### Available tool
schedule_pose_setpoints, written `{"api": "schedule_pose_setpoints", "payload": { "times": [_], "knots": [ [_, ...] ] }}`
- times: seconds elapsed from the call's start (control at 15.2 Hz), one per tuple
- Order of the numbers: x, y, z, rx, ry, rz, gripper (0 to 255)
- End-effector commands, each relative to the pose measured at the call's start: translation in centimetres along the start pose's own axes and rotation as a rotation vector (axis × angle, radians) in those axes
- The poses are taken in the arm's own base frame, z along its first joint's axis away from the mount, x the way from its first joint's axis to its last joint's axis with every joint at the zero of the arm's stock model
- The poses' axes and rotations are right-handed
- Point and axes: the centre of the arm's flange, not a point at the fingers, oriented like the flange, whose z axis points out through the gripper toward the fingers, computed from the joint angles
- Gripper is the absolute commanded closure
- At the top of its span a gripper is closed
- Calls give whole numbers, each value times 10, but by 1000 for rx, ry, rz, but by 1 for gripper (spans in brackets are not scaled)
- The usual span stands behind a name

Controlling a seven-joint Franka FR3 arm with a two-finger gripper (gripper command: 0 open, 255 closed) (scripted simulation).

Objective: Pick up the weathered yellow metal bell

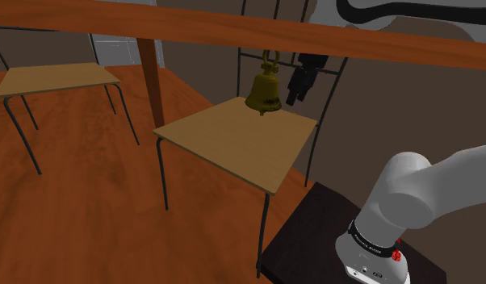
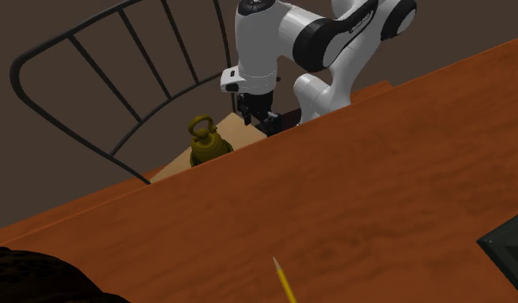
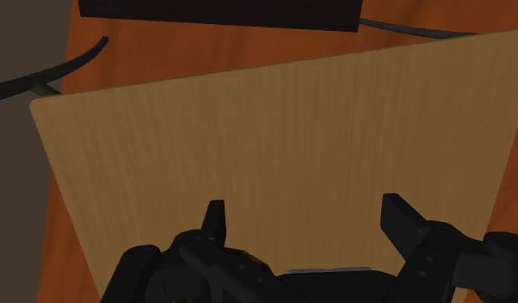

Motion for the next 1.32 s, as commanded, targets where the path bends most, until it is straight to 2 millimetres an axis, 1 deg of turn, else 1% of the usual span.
{"api": "schedule_pose_setpoints", "payload": {
  "times": [0.0, 0.92, 0.99, 1.25],
  "knots": [
    [0, 0, 0, 0, 0, 0, 0],
    [139, 22, -124, -150, -57, 173, 0],
    [140, 22, -125, -151, -58, 175, 0],
    [137, 25, -104, -151, -58, 175, 0]
  ]
}}
